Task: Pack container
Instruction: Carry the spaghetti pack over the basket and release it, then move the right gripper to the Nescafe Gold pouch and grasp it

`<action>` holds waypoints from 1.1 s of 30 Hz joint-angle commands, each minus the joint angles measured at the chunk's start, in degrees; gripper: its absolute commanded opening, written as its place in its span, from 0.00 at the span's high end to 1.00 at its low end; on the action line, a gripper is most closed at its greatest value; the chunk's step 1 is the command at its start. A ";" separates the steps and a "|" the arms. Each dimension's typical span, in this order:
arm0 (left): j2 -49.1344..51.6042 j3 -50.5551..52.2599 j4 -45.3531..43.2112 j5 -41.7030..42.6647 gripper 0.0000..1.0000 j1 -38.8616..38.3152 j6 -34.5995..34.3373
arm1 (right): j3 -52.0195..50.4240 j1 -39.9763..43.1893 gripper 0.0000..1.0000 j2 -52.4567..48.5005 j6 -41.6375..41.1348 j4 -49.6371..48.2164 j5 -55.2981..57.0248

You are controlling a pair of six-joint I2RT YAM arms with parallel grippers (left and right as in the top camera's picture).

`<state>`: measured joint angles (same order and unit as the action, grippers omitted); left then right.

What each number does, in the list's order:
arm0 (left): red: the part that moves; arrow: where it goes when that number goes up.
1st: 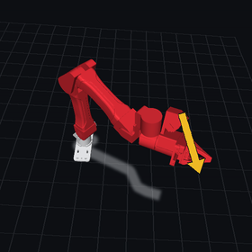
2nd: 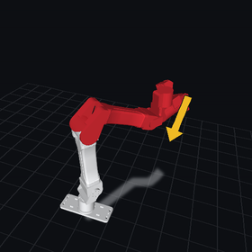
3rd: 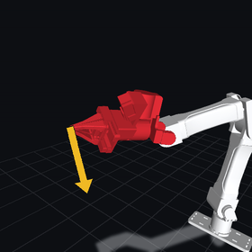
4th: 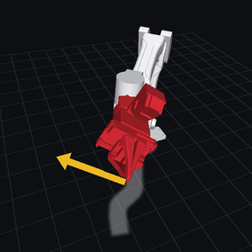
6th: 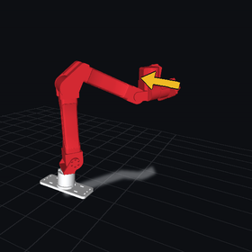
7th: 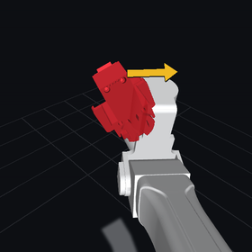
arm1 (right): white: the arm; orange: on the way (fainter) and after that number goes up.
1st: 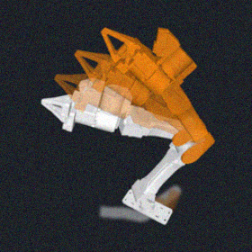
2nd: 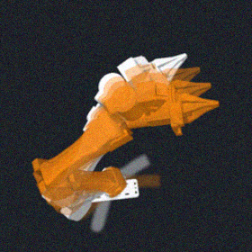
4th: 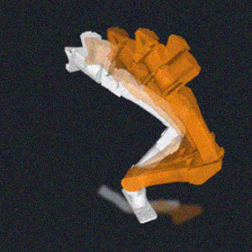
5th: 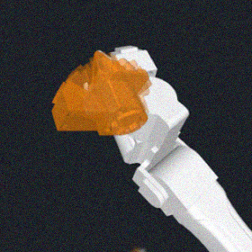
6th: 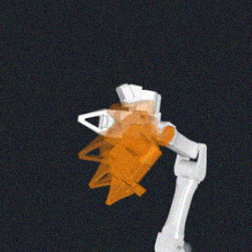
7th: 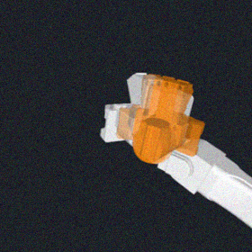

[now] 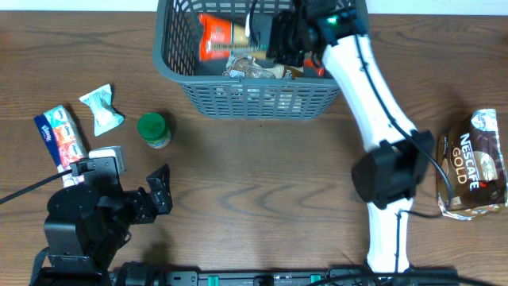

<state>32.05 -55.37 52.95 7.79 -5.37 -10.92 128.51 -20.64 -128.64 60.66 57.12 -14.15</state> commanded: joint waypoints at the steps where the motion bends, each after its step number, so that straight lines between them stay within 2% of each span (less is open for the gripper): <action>1: 0.07 -0.79 0.15 0.57 0.02 -0.17 -0.11 | 1.22 -0.37 0.94 -0.79 -0.96 0.31 -3.10; 2: 0.07 -0.79 0.15 0.57 0.02 -0.17 -0.13 | 1.22 -0.33 0.74 -1.22 -1.62 0.83 -2.78; 3: 0.07 -0.79 0.15 0.57 0.01 -0.17 -0.13 | 1.22 -0.33 0.62 -1.62 -2.51 1.27 -2.58; 4: 0.07 -0.79 0.15 0.57 0.02 -0.17 -0.13 | 1.22 -0.33 0.53 -1.64 -3.23 1.57 -2.60; 6: 0.07 -0.79 0.15 0.57 0.02 -0.17 -0.13 | 1.22 -0.35 0.48 -1.36 -5.11 1.68 -2.60; 9: 0.07 -0.79 0.15 0.57 0.01 -0.17 -0.13 | 1.25 -0.44 0.22 0.22 -8.52 1.51 -2.60; 14: 0.07 -0.79 0.15 0.57 0.01 -0.17 -0.11 | 2.75 -0.28 0.24 6.60 -16.00 0.46 -0.63; 16: 0.07 -0.79 0.13 0.57 0.01 -0.17 -0.11 | 4.31 0.52 0.22 9.84 -22.99 -0.63 3.65; 18: 0.07 -0.79 0.13 0.55 0.02 -0.17 -0.11 | 6.14 1.97 0.16 12.98 -31.61 -0.66 9.01; 20: 0.07 -0.79 0.15 0.55 0.02 -0.17 -0.11 | 8.04 4.48 0.15 16.33 -40.81 1.77 14.08; 23: 0.07 -0.79 0.13 0.52 0.01 -0.17 -0.09 | 9.51 10.21 0.21 21.24 -54.51 9.44 16.94; 26: 0.07 -0.79 0.13 -0.37 0.02 -0.17 -0.13 | 9.51 17.42 0.20 25.68 -64.96 19.39 16.92; 29: 0.07 -0.79 0.11 -1.66 0.02 -0.17 -0.11 | 9.51 23.93 0.13 28.59 -68.32 28.02 16.90; 33: 0.07 -0.79 0.07 -2.54 0.02 -0.17 -0.11 | 9.51 31.26 0.07 30.67 -68.54 39.50 16.96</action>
<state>32.10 -55.37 52.95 6.79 -5.37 -10.92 138.30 7.75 -97.93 -2.66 93.56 2.22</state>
